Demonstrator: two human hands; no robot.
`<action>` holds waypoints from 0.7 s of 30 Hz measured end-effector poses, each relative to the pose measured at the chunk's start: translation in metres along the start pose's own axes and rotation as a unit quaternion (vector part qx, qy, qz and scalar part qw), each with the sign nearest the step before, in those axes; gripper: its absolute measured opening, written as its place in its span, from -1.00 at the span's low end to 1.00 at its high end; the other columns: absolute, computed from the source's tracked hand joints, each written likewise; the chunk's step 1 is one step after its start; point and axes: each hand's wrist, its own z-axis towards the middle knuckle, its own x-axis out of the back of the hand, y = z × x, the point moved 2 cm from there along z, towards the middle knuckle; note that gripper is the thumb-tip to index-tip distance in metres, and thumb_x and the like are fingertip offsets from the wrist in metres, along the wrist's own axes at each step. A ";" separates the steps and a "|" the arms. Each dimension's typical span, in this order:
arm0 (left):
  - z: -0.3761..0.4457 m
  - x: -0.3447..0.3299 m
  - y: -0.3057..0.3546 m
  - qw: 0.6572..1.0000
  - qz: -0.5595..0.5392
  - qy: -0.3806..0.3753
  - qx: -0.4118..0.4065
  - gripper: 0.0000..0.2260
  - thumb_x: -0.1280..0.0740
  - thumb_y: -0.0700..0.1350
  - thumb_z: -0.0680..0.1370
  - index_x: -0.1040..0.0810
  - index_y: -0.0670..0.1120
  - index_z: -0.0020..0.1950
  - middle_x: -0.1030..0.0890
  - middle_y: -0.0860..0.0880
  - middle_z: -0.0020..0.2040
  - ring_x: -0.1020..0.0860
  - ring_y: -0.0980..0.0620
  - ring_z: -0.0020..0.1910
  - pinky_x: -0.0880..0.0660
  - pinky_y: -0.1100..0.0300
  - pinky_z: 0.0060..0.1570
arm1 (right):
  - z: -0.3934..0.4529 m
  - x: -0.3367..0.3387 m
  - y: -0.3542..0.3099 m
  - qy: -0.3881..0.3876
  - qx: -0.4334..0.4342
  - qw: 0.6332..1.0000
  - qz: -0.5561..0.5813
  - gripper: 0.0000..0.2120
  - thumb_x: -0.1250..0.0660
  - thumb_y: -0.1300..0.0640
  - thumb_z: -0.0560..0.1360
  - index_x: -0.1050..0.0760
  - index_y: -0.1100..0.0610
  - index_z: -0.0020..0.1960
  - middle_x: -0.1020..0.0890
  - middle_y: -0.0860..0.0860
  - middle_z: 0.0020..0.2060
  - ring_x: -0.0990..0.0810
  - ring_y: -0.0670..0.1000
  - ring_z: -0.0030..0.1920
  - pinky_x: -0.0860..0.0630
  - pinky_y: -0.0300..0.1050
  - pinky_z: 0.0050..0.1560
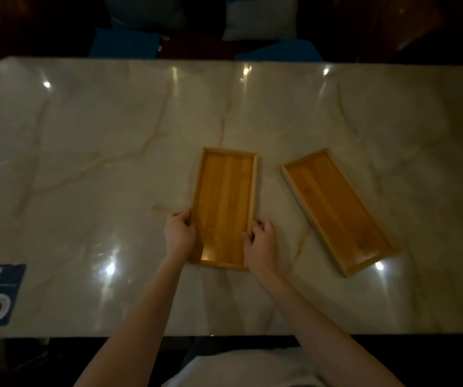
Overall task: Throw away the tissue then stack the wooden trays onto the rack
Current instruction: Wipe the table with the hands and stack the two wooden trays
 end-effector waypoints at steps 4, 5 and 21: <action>-0.006 -0.002 0.002 0.996 -0.067 -0.022 0.047 -0.63 -0.27 -0.26 0.50 -0.46 -0.15 0.31 -0.55 -0.17 0.27 -0.53 -0.12 0.21 -0.48 0.01 0.24 | 0.006 0.019 0.003 -0.005 -0.032 0.996 0.080 -0.67 -0.22 0.19 0.54 -0.42 0.23 0.28 -0.48 0.14 0.20 -0.50 0.07 0.16 -0.42 -0.17 0.14; -0.008 0.000 0.003 0.994 -0.085 -0.031 0.053 -0.64 -0.28 -0.27 0.49 -0.47 -0.16 0.30 -0.57 -0.18 0.25 -0.55 -0.11 0.18 -0.49 0.03 0.21 | 0.008 0.024 0.003 -0.008 -0.035 0.996 0.082 -0.70 -0.23 0.20 0.53 -0.46 0.24 0.24 -0.52 0.16 0.16 -0.52 0.09 0.12 -0.41 -0.19 0.08; -0.103 -0.118 0.129 0.977 -0.206 -0.055 -0.007 -0.61 -0.37 -0.26 0.46 -0.49 -0.14 0.28 -0.63 -0.16 0.15 -0.58 0.00 0.03 -0.49 0.14 0.07 | 0.069 0.196 0.135 -0.044 0.036 0.996 0.068 -0.63 -0.33 0.23 0.47 -0.44 0.31 0.26 -0.56 0.21 0.22 -0.55 0.12 0.16 -0.31 -0.30 0.06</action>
